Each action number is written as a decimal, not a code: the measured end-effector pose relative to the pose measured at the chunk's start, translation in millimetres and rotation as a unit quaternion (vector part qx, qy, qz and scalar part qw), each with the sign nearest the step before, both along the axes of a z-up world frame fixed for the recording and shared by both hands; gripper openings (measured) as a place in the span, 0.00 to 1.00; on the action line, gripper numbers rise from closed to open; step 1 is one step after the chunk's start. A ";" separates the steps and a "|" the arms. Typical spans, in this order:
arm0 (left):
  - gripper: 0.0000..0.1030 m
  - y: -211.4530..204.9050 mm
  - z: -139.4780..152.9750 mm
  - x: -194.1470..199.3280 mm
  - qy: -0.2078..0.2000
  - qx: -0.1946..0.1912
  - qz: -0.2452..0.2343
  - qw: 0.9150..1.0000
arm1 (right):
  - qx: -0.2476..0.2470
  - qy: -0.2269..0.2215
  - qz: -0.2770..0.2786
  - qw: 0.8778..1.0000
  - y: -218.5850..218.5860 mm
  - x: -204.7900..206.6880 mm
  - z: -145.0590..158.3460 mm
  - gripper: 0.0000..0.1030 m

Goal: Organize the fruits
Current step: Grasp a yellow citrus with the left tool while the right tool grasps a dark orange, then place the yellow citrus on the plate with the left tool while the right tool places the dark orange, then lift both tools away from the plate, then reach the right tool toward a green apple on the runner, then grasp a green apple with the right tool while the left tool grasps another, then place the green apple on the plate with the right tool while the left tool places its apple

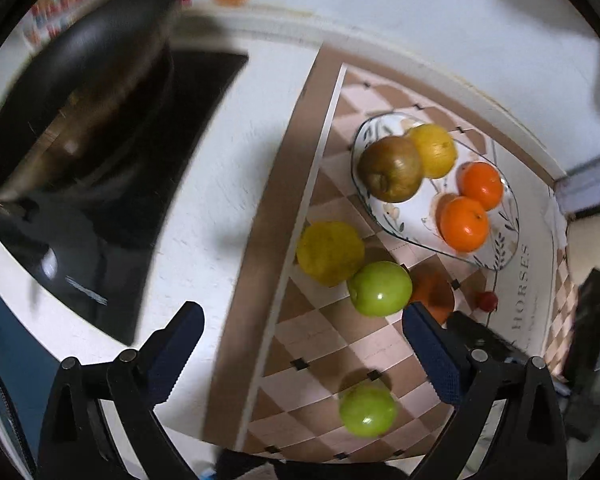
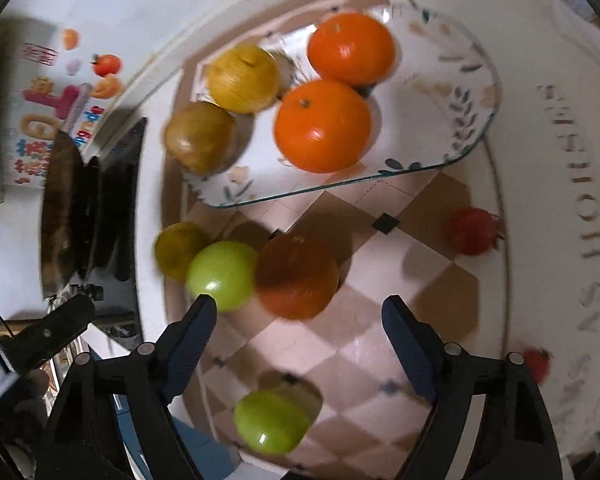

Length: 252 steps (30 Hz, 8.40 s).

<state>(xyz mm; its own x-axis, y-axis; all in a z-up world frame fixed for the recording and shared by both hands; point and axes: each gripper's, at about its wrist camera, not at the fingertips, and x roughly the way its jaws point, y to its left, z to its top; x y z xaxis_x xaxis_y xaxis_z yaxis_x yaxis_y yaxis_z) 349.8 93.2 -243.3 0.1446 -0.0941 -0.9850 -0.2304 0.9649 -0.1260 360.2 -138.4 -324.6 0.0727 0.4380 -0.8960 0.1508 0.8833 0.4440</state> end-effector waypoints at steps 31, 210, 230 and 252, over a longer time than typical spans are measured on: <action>0.56 -28.4 -74.7 1.7 0.068 0.003 -0.040 0.997 | -0.071 0.011 0.082 0.994 9.5 0.7 -16.2 0.56; 0.59 -73.2 -35.4 29.8 0.014 -0.055 -0.108 0.993 | -0.026 -0.010 -0.010 1.000 -86.6 2.5 32.1 0.63; 0.59 -50.7 -0.6 193.6 -0.015 -0.051 -0.077 0.996 | -0.065 -0.036 -0.042 0.996 -125.8 166.8 38.3 0.63; 0.59 -58.7 -69.1 217.4 0.091 -0.036 -0.089 0.991 | -0.078 0.018 -0.013 0.997 -106.8 195.1 -9.6 0.78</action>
<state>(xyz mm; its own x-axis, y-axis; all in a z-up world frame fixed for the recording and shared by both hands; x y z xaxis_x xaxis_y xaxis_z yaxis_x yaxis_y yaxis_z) 567.2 34.5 -312.4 -0.0607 -0.1739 -0.9829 -0.0826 0.9822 -0.1687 555.3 -245.2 -334.2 0.0481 0.2919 -0.9553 0.1872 0.9368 0.2956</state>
